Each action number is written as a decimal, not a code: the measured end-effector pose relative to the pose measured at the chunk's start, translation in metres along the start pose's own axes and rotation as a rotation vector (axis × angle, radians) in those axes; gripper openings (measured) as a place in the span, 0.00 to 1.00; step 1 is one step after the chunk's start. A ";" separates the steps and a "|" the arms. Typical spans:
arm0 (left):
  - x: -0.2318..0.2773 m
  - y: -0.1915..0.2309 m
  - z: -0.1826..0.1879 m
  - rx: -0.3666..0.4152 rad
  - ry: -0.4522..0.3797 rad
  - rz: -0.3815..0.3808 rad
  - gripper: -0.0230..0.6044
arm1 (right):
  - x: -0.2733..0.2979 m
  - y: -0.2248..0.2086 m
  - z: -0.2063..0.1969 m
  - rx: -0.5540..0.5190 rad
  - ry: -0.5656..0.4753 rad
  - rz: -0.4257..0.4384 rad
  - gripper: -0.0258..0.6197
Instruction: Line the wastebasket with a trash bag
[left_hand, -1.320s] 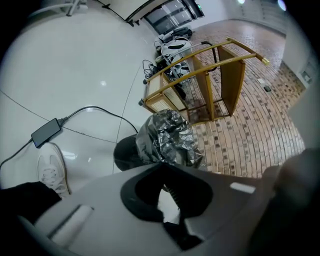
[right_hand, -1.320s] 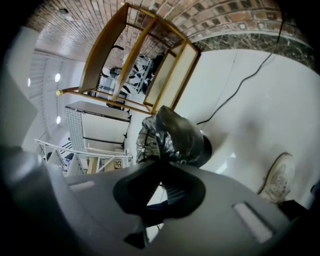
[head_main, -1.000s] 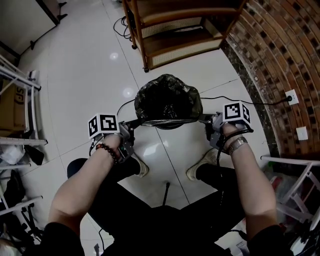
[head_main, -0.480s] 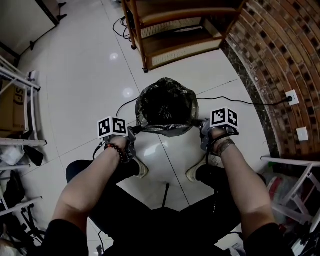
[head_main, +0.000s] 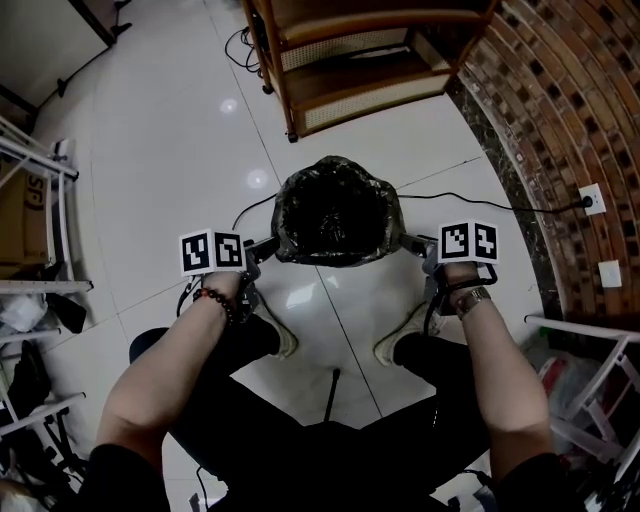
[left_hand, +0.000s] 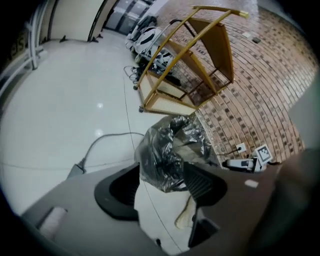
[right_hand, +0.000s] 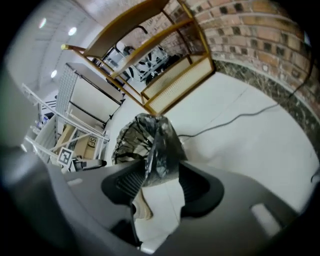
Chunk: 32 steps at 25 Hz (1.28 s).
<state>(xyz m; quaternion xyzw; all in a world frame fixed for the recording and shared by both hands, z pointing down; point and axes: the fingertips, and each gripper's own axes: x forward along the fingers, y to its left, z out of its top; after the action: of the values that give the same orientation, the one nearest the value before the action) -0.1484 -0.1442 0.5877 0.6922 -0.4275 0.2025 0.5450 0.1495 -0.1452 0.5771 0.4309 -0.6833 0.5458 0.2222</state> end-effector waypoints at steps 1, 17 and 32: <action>-0.004 -0.002 0.012 0.045 -0.027 0.017 0.44 | -0.006 0.001 0.012 -0.043 -0.030 -0.016 0.36; 0.083 -0.005 0.006 0.168 0.119 0.062 0.43 | 0.080 -0.004 0.018 -0.200 0.070 -0.145 0.36; 0.055 -0.017 0.000 0.214 0.053 0.044 0.44 | 0.043 0.010 0.003 -0.025 -0.015 -0.058 0.36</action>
<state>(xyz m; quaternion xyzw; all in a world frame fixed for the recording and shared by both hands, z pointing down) -0.1044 -0.1643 0.6193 0.7313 -0.4039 0.2772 0.4747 0.1190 -0.1623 0.6039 0.4518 -0.6789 0.5275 0.2380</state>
